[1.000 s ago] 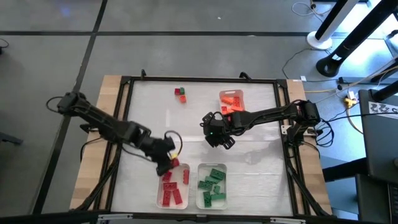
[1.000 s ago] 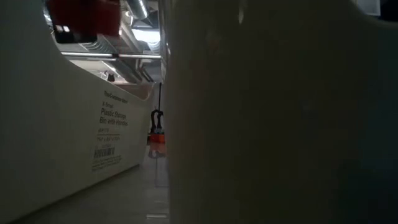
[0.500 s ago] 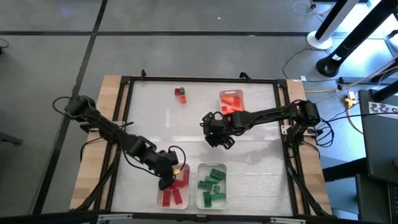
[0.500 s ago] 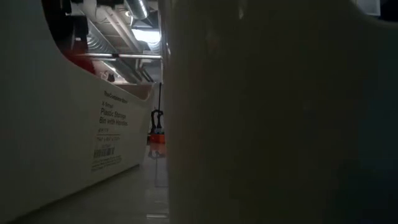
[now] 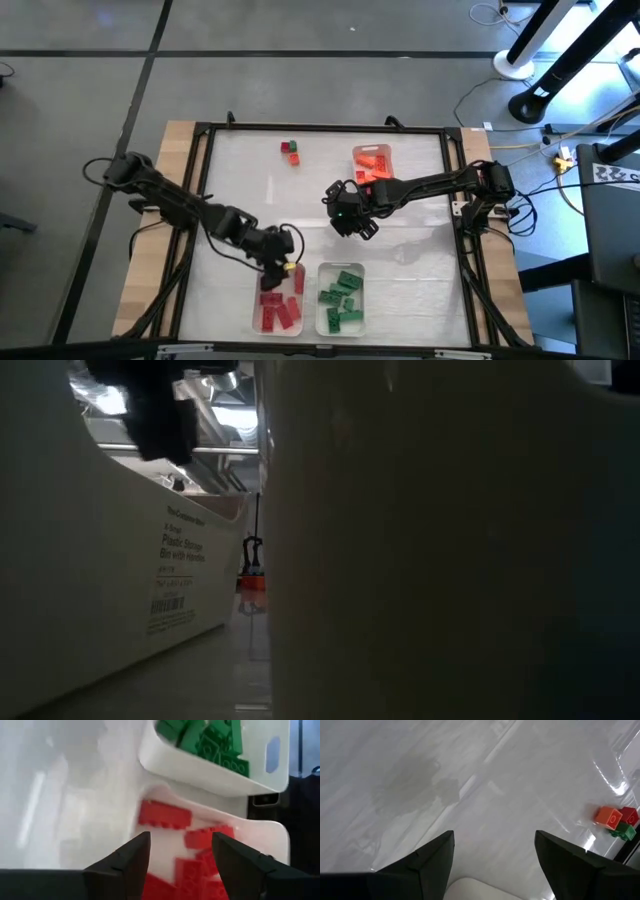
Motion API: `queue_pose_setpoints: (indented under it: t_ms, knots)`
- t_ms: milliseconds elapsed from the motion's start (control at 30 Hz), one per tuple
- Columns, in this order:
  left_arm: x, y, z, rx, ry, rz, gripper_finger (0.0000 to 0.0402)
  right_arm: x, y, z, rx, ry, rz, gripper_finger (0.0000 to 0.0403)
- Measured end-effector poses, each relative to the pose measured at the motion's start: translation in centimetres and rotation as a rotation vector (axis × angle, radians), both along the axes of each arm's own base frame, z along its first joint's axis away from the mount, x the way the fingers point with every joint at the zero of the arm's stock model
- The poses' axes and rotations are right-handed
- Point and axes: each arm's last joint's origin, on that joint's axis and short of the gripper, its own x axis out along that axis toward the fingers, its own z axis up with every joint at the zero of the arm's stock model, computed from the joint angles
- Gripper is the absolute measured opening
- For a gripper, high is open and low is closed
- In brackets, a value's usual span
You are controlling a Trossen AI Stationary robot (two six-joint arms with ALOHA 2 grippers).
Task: Sort blocks
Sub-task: Put the red game piece into the bottom left white bin
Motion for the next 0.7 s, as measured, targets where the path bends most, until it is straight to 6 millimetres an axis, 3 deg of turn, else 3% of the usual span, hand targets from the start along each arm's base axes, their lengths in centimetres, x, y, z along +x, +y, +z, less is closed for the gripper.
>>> queue_pose_setpoints:
  t_ms: [267, 500, 700]
  knots:
    - [1.5, 6.1, 0.8, 0.214, -0.094, -0.057, 0.0198, 0.0, 0.0, 0.0, 0.000, 0.004, 0.000, 0.0275]
    - [1.9, 14.0, 0.8, 0.480, -0.076, 0.034, 0.0198, -0.4, 0.1, -0.1, 0.012, 0.035, -0.034, 0.0275]
    - [0.5, 21.0, 0.8, 0.551, -0.017, 0.199, 0.0198, -0.8, 0.0, -0.3, 0.032, 0.065, -0.100, 0.0275]
